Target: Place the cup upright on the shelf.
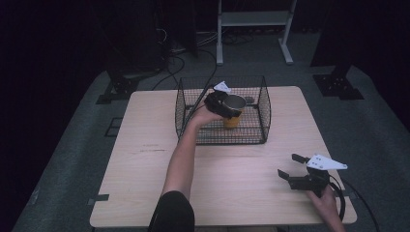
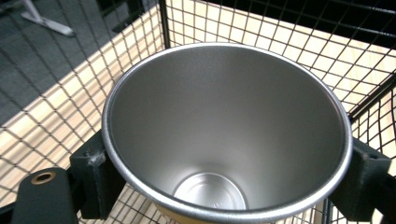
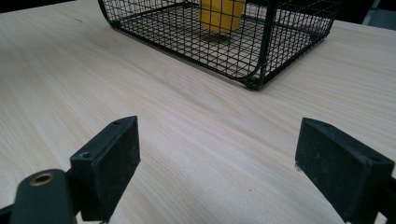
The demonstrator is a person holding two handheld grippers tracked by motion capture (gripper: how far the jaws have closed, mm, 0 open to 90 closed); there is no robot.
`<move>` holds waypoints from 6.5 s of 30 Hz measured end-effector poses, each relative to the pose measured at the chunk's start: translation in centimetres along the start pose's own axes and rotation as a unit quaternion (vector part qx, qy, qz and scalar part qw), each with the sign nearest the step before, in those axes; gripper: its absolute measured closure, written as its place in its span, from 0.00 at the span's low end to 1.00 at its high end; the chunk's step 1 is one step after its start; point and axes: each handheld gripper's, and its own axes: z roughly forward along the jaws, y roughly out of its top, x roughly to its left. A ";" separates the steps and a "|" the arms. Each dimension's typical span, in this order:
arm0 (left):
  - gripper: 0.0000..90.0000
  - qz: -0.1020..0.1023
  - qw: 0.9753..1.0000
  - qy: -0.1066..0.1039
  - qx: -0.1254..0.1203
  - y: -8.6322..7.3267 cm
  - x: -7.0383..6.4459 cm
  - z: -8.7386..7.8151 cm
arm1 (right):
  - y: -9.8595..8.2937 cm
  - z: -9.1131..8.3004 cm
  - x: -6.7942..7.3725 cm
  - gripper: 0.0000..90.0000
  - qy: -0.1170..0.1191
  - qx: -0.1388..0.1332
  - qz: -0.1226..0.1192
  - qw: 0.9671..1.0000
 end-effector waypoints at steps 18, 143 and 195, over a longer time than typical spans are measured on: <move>0.11 0.006 1.000 0.001 0.016 -0.3 0.0 0.2 | 0.0 0.0 0.0 0.14 0.000 -0.001 0.001 1.000; 0.00 0.031 0.982 0.001 -0.188 -6.0 -11.2 -12.7 | 0.0 0.0 0.3 0.14 -0.019 0.005 -0.003 1.000; 0.00 0.039 0.982 0.034 -0.179 -14.0 -17.3 -14.8 | 0.0 0.0 0.2 0.14 -0.019 0.005 0.000 1.000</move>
